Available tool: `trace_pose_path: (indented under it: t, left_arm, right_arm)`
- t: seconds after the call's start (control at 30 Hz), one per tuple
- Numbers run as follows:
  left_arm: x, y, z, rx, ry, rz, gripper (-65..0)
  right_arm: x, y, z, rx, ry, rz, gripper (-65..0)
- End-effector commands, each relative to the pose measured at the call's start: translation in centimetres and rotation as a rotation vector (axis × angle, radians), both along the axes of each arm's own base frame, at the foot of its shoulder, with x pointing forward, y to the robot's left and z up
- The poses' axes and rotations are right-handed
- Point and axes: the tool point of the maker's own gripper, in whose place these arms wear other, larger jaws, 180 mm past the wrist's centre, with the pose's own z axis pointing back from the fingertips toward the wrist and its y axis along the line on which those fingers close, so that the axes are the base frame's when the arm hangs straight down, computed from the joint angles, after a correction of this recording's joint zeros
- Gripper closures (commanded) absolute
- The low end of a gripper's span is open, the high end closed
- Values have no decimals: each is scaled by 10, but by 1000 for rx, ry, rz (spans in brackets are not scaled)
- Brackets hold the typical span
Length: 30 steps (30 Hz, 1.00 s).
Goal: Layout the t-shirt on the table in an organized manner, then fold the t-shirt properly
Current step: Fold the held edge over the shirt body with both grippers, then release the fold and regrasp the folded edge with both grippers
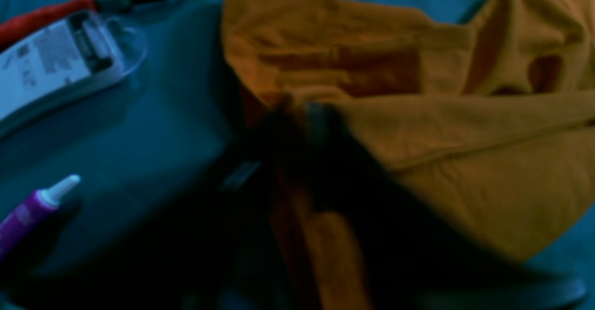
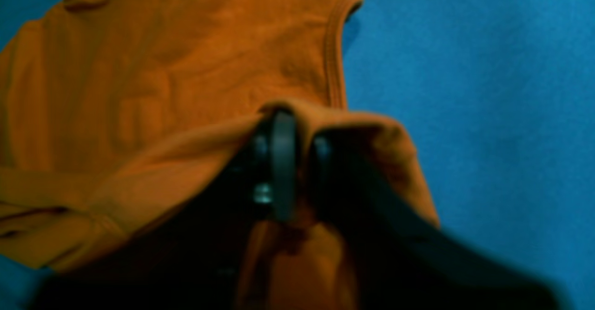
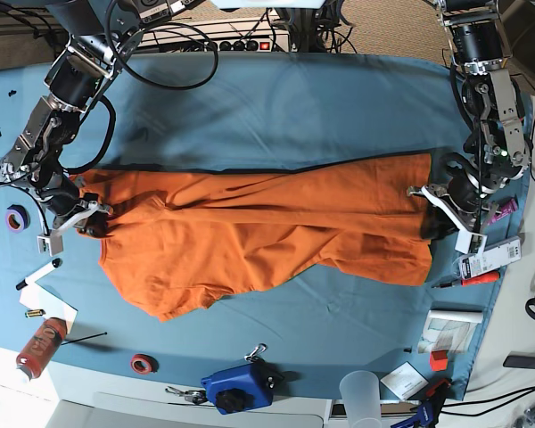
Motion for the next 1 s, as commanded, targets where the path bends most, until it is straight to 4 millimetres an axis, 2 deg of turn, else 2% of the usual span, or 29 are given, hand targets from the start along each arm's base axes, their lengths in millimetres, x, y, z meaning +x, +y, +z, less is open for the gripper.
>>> trace_pose_path:
  t: [0.0, 0.03, 0.23, 0.3, 0.4, 0.5, 0.6, 0.67, 0.77, 0.9, 0.97]
  left_arm:
    - [11, 5, 19, 0, -63, 14, -251]
    - [12, 8, 20, -4, -69, 31, -272]
    - [15, 16, 23, -8, -66, 91, -275]
    - [12, 15, 24, -3, -33, 79, -275]
    - [6, 15, 44, -32, -22, 68, -275]
    - [-7, 36, 76, -21, -63, 114, -275]
    - [-28, 76, 104, 19, -135, 227, -275]
    - [-46, 100, 112, 25, -158, 295, -275]
    - [-73, 122, 111, 23, -157, 332, -274]
    - [-94, 131, 101, 8, -119, 347, -275]
    - [-100, 130, 95, 10, -97, 345, -275]
  right_arm:
    - [14, -6, 27, 5, -90, -7, -176]
    - [15, -5, 29, 18, -101, -6, -184]
    - [21, 11, 47, 117, -133, 33, -184]
    - [23, 17, 61, 135, -157, 62, -183]
    - [21, 18, 91, 77, -212, 92, -183]
    - [9, 8, 122, -25, -264, 80, -183]
    - [-10, -12, 143, -97, -305, 21, -183]
    - [-25, -29, 141, -115, -298, -28, -183]
    - [-53, -50, 118, -134, -212, -82, -187]
    - [-87, -54, 79, -142, -76, -82, -282]
    - [-98, -54, 69, -143, -44, -80, -291]
